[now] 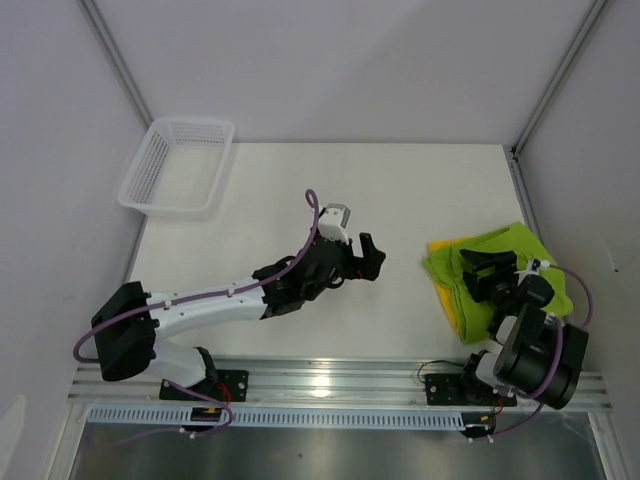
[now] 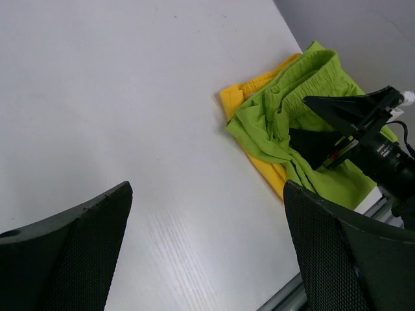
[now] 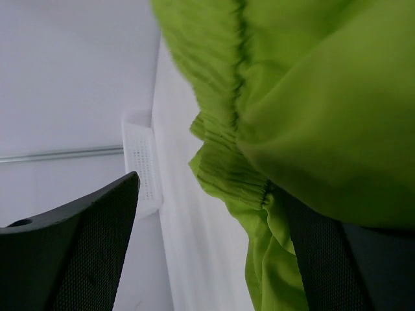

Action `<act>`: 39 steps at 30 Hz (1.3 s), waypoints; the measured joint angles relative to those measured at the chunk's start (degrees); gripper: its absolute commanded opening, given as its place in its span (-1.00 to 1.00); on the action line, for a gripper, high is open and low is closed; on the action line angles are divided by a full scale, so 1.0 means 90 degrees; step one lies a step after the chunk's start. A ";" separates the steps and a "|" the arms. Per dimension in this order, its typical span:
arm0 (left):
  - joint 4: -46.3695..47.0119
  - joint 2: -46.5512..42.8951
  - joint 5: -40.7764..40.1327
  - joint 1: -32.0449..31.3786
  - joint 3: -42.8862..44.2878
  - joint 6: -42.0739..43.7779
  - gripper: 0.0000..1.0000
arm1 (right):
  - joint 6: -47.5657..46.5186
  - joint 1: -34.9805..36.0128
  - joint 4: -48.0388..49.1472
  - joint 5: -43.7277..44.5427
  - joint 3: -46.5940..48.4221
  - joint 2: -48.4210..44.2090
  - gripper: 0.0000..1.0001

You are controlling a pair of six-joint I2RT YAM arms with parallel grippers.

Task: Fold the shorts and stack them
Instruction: Neatly place the folded shorts to the corner

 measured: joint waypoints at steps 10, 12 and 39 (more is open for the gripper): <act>-0.0214 -0.0172 -0.0100 0.0085 -0.0243 0.0061 0.98 | 0.0379 0.0121 0.1549 0.0058 -0.0265 0.0911 0.86; -0.0369 -0.0250 -0.0095 0.0160 -0.0243 0.0078 0.98 | 0.0080 0.0206 0.0333 0.0221 -0.0007 -0.0017 0.95; -0.2620 -0.5948 -0.1880 0.0537 -0.2963 0.0731 0.98 | -0.4481 0.6909 -0.4454 0.4554 0.1819 -0.3283 0.99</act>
